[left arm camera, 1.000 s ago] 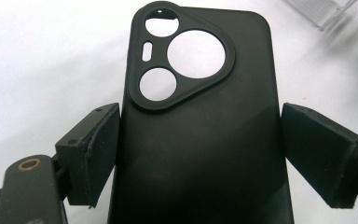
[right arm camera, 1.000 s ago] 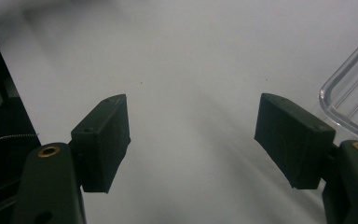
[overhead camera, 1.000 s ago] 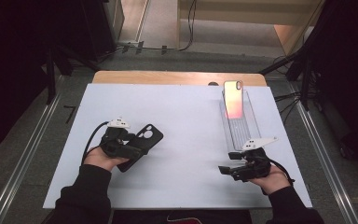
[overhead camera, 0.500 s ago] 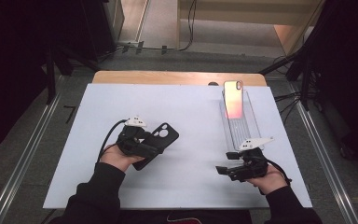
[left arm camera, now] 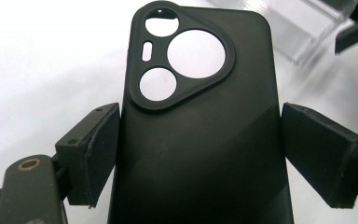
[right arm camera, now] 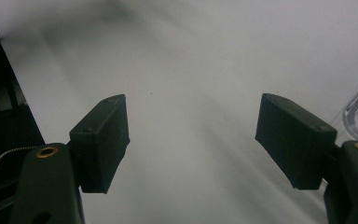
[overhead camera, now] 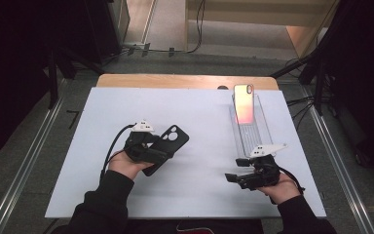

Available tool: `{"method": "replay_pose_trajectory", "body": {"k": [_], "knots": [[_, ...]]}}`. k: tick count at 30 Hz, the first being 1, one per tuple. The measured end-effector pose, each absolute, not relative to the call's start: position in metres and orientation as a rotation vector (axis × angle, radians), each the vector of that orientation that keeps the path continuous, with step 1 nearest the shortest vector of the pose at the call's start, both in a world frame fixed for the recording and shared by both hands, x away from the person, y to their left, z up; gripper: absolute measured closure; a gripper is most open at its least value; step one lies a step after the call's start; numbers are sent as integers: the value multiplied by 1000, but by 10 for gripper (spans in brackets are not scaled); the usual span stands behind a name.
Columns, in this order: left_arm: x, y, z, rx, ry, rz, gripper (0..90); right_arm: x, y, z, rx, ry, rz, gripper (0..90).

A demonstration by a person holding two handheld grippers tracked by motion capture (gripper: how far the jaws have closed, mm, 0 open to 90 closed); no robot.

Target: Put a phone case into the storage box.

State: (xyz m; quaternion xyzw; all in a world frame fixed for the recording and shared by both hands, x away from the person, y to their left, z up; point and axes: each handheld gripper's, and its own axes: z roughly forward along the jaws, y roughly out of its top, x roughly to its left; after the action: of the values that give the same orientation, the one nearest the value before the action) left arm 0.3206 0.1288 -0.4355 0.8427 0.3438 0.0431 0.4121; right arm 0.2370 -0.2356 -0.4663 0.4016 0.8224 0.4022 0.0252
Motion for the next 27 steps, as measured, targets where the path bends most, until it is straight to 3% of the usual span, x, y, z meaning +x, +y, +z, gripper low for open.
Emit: {"method": "replay_pose_trajectory", "body": {"k": [27], "knots": [[304,101,-455,1845,825,318,149,254,-196,-435,1326,2421,1324,237]]}}
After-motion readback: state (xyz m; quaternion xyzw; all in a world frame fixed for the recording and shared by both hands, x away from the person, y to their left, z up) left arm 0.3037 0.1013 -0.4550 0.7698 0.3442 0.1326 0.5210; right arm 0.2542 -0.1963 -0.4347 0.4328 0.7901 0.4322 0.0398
